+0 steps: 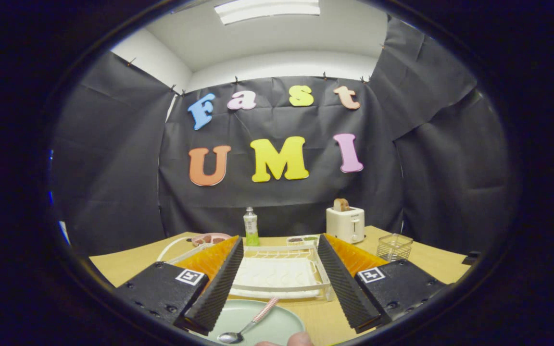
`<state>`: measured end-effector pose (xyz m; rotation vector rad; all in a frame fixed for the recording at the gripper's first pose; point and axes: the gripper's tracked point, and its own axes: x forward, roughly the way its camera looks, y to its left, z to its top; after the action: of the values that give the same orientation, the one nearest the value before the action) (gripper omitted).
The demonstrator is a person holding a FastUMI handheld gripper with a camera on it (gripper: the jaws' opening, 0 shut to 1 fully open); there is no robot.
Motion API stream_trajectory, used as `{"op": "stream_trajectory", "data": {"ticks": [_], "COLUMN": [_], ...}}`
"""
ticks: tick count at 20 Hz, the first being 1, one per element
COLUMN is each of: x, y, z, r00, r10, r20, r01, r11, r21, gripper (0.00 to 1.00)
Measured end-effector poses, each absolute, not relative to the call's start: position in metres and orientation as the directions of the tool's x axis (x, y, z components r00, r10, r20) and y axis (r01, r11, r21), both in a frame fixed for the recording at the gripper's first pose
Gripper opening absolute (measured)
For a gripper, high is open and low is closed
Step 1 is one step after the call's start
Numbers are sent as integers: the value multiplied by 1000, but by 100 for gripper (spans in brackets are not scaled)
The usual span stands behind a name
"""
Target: Take the plate from the dish rack, then take the spoon from the basket and place it into the plate.
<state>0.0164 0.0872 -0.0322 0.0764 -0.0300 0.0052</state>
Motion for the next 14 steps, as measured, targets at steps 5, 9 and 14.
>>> {"op": "stream_trajectory", "data": {"ticks": [5,9,14], "x": [-2,-24,-35], "y": [58,49,60], "z": [-15,0,3], "r00": [998,998,999], "r10": [-39,-43,-45], "r20": [-40,-40,-16], "r01": [39,43,46], "r11": [999,999,999], "r21": [-4,5,24], "gripper": [100,100,100]}}
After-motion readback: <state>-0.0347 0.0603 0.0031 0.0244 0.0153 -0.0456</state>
